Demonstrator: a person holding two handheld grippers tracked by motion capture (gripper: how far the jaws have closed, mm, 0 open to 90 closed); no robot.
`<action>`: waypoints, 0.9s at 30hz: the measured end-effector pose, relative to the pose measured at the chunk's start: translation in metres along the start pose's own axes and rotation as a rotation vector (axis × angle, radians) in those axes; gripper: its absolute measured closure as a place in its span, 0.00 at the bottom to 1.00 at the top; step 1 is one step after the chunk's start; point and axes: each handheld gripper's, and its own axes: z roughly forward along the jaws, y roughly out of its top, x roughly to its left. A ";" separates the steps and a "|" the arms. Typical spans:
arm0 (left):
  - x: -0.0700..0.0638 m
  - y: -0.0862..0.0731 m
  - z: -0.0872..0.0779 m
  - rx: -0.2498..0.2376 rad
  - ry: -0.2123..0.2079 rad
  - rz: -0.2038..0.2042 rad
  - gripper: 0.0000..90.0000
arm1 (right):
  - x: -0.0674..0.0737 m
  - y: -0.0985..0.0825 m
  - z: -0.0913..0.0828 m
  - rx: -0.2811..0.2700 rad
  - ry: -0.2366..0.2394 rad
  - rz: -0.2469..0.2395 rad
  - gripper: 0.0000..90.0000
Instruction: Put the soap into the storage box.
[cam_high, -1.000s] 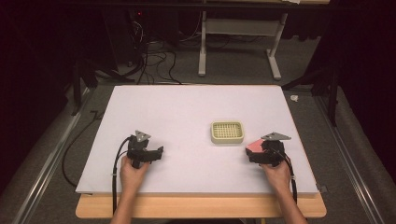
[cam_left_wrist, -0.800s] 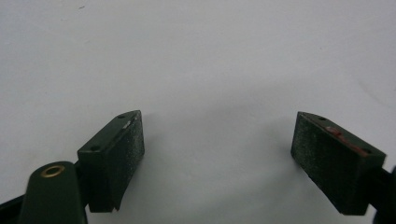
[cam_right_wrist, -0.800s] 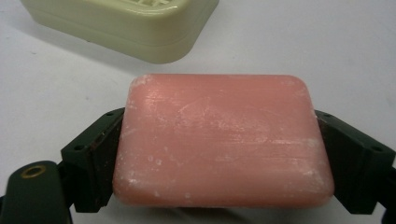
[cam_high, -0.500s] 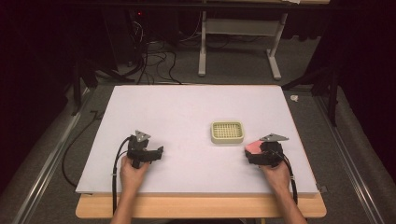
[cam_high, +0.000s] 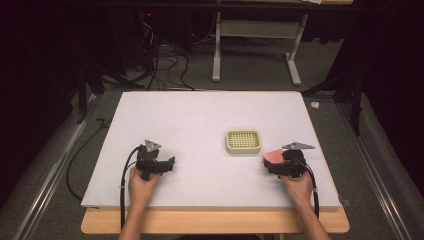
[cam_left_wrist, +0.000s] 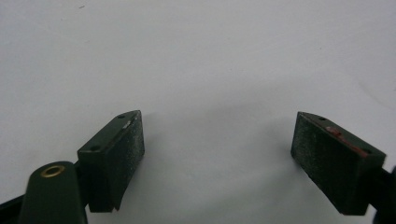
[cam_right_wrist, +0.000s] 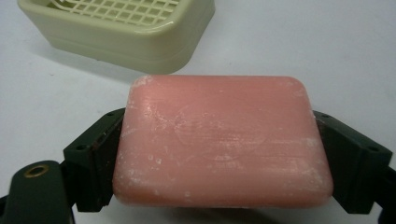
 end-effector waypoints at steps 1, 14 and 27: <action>0.000 0.000 0.000 0.000 0.000 0.000 0.20 | 0.000 0.000 -0.002 -0.004 0.003 -0.004 0.15; 0.000 0.000 0.000 0.000 0.000 0.000 0.20 | 0.012 0.011 -0.016 -0.058 0.042 -0.013 0.15; 0.000 0.000 0.000 0.000 0.000 0.000 0.20 | 0.026 0.025 -0.022 -0.082 0.081 -0.041 0.15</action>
